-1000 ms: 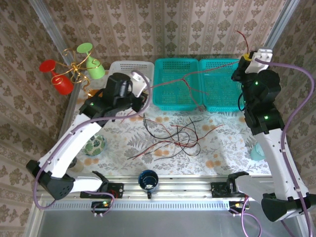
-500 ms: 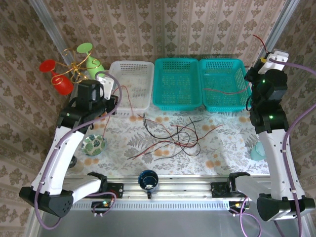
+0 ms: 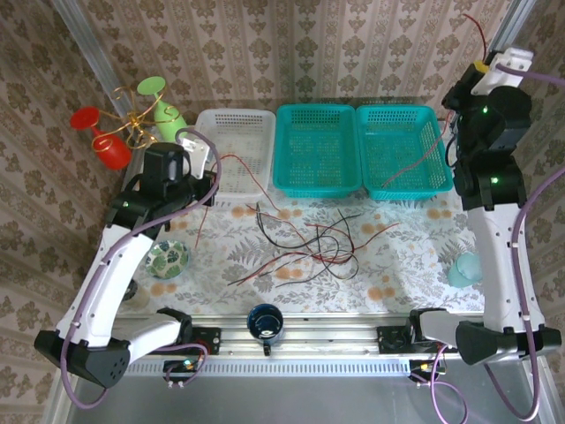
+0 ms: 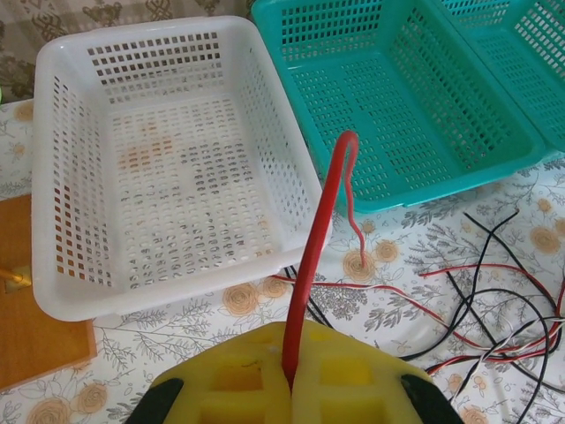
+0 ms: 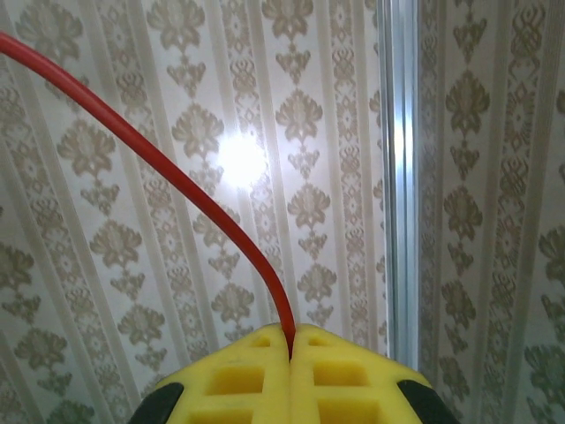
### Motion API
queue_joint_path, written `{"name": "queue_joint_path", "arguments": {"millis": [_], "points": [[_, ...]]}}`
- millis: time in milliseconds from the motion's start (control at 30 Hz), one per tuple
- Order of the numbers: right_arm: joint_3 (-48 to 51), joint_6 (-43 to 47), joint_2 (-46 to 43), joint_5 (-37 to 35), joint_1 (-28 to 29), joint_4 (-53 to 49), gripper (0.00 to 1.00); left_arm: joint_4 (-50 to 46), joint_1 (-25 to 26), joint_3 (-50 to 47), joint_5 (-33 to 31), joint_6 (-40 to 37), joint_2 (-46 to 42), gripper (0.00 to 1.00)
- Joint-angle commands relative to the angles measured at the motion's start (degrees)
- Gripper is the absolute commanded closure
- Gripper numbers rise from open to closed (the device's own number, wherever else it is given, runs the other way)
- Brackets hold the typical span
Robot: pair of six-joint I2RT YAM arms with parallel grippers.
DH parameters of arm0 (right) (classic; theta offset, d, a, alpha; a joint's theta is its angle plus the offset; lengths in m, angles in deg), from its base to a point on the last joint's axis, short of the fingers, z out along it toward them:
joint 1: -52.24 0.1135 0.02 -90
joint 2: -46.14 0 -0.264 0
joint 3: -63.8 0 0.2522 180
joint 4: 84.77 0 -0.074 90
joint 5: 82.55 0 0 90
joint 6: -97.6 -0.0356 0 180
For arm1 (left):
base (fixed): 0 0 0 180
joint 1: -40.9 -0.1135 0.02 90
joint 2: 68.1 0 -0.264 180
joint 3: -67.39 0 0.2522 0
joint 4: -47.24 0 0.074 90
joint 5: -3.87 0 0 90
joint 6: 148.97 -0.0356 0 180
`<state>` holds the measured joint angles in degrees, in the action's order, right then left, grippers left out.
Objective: Untangle the cables
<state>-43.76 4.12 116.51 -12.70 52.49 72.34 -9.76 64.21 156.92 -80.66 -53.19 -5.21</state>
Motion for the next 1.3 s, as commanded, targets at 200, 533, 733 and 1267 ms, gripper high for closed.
{"name": "queue_joint_path", "arguments": {"millis": [200,533,733,1267], "points": [[-3.8,0.7,9.8,0.8,-2.2,6.3,1.0,1.1,1.9,-0.8,0.8,2.1,-0.1,1.0],[-5.2,3.5,22.4,-4.7,-4.1,7.7,1.0,1.0,5.8,-1.2,-0.3,3.3,0.1,1.0],[-14.2,1.5,24.0,0.9,-5.5,4.8,1.0,0.8,6.4,-0.6,-1.0,3.2,0.8,1.0],[-16.8,2.0,26.4,0.1,-6.1,5.3,1.0,3.1,11.2,-1.1,-1.7,4.9,4.7,1.0]]}}
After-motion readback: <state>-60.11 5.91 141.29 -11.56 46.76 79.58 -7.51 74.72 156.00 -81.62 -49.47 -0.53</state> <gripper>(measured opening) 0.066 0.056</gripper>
